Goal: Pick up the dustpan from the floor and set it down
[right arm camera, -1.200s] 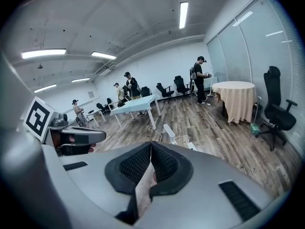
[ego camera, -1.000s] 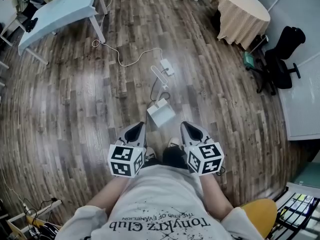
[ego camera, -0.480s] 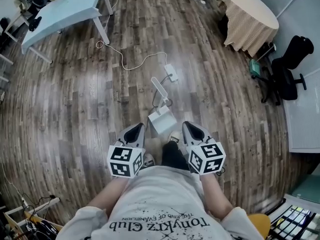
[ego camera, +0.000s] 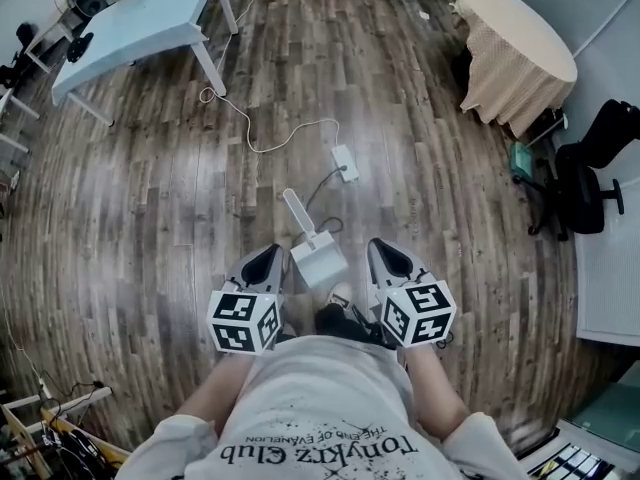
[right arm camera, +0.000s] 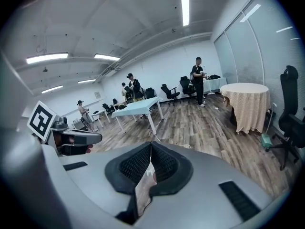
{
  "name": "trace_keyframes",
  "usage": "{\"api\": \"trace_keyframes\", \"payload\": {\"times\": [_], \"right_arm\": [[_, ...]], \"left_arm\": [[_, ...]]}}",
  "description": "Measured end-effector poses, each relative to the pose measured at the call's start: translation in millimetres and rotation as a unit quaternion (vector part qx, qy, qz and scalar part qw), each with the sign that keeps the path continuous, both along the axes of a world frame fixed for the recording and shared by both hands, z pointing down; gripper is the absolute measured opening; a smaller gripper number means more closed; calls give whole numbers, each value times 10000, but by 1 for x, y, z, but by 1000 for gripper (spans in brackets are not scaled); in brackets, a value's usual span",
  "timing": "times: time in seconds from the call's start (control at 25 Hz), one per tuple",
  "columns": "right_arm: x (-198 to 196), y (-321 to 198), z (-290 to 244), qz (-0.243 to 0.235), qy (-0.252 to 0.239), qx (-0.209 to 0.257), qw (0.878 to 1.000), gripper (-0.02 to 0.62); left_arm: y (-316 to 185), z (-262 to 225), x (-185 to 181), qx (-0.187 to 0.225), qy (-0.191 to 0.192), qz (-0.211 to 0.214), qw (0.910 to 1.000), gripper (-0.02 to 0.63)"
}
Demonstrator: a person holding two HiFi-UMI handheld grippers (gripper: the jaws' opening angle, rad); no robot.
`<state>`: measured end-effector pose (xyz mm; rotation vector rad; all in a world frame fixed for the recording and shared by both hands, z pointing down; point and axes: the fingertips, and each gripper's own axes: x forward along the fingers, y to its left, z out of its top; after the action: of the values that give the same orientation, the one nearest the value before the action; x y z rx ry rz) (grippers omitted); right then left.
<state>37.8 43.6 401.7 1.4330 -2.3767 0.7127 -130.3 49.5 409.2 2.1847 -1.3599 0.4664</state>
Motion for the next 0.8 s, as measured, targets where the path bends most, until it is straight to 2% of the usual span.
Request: {"api": "trace_keyframes", "payload": {"times": [0.28, 0.56, 0.8], "right_arm": [[37, -20, 15, -28, -143, -155, 9998, 26], [25, -28, 20, -167, -275, -235, 9992, 26], [24, -37, 23, -113, -254, -293, 9992, 26]], "left_arm": [[-23, -1, 21, -11, -170, -233, 9996, 23], [-27, 4, 7, -127, -318, -417, 9985, 23], [-38, 9, 14, -181, -299, -266, 9990, 23]]}}
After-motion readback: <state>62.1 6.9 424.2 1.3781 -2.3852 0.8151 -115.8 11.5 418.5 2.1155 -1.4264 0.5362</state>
